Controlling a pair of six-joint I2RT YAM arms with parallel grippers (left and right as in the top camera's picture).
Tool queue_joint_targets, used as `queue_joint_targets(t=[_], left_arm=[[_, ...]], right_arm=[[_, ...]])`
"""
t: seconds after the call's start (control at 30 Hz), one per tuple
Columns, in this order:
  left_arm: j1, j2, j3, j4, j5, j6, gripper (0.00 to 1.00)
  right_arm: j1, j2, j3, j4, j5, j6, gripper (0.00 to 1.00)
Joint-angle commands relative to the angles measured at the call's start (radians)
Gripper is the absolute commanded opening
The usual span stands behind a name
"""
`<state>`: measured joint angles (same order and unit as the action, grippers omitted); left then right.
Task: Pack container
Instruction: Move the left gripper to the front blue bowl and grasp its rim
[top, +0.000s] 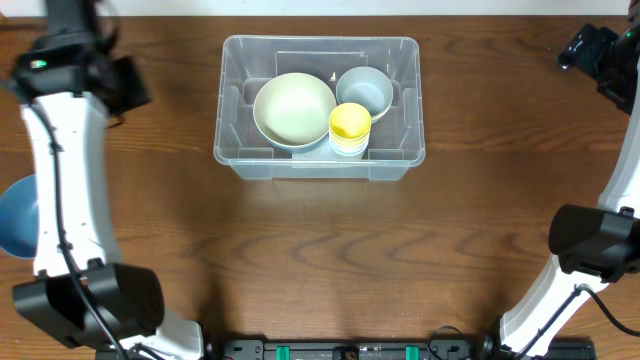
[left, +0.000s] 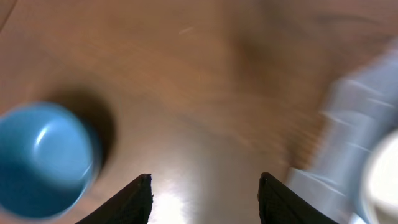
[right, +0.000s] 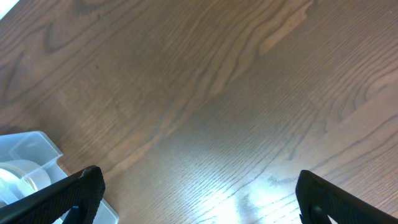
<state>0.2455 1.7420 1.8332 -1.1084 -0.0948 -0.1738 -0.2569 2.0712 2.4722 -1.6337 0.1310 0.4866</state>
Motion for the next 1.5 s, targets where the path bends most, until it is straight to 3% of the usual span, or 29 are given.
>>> queue_joint_targets(t=[0.0,0.37,0.53,0.87,1.07,1.2,1.47], left_arm=[[0.11,0.016,-0.047,-0.021,-0.032,-0.14,0.56],[0.303,0.089,-0.299,0.083,0.006,-0.188,0.65],[0.327,0.149,-0.385,0.158,0.017,-0.188,0.65],[0.332,0.194,-0.391,0.212,0.027,-0.191,0.66],[0.332,0.194,-0.391,0.235,0.026,-0.187,0.64],[0.332,0.199,-0.391,0.243,0.023,-0.179,0.55],[0.332,0.205,-0.458,0.292,0.015,-0.179,0.54]], right_arm=[[-0.006,-0.001,0.005,-0.001,0.007,-0.001,0.99],[-0.006,-0.001,0.005,-0.001,0.007,-0.001,0.99],[-0.006,-0.001,0.005,-0.001,0.007,-0.001,0.99],[-0.006,-0.001,0.005,-0.001,0.007,-0.001,0.99],[-0.006,-0.001,0.005,-0.001,0.007,-0.001,0.99],[-0.006,-0.001,0.005,-0.001,0.007,-0.001,0.99],[-0.006,-0.001,0.005,-0.001,0.007,-0.001,0.99]])
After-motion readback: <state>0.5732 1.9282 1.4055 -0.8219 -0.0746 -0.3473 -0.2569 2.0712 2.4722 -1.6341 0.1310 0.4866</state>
